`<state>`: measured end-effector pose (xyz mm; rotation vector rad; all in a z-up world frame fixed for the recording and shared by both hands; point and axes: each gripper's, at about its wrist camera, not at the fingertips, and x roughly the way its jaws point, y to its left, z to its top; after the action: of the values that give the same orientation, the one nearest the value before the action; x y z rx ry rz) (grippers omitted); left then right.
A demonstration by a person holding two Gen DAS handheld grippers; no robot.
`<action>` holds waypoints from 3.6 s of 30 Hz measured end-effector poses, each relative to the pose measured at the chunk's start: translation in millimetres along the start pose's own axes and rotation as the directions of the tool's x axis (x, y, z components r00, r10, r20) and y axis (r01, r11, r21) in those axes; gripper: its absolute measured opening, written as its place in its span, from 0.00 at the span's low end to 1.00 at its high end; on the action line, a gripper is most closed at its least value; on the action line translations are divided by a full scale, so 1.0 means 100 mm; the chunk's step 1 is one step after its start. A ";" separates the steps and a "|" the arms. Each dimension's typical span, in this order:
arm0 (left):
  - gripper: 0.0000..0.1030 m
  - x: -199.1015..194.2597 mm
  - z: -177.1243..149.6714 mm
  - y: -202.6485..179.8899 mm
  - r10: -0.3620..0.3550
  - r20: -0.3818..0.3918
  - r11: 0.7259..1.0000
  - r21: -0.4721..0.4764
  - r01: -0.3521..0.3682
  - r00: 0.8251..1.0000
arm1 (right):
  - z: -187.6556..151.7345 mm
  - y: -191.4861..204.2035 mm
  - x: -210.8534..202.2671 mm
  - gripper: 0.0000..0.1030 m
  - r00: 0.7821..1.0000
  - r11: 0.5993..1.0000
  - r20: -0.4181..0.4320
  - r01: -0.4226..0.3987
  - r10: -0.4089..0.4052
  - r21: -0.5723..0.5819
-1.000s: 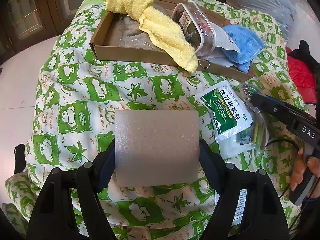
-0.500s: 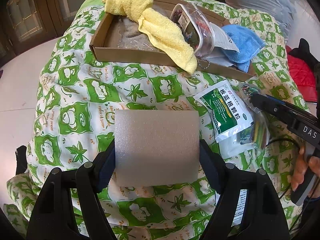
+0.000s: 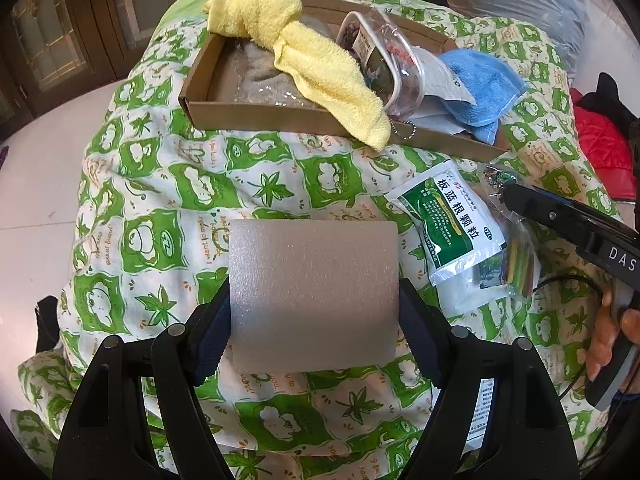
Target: Organize soft objects
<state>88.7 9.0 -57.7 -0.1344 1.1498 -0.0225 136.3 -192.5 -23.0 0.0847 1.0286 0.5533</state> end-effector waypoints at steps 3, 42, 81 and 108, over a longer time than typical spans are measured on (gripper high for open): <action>0.75 -0.05 0.01 0.00 0.006 0.023 1.000 0.009 -0.007 1.000 | 0.01 0.00 -0.02 0.39 1.000 1.000 0.006 -0.003 0.003 0.005; 0.75 -0.10 0.08 0.00 0.022 0.038 0.999 0.030 -0.023 0.999 | 0.01 0.00 -0.02 0.39 1.000 1.000 0.008 -0.012 0.012 0.009; 0.75 0.55 1.57 0.30 0.057 0.007 0.996 0.073 -0.058 0.998 | 1.30 -0.03 0.27 0.39 0.993 0.998 0.115 0.004 0.004 -0.067; 0.77 0.17 1.35 0.28 0.115 0.086 0.990 0.069 -0.121 0.990 | 1.36 -0.16 0.46 0.72 0.986 1.000 0.165 0.006 -0.007 0.006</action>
<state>217.4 48.4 -22.0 -0.0009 1.0720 0.0446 273.7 -158.9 6.8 0.1302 0.8690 0.5287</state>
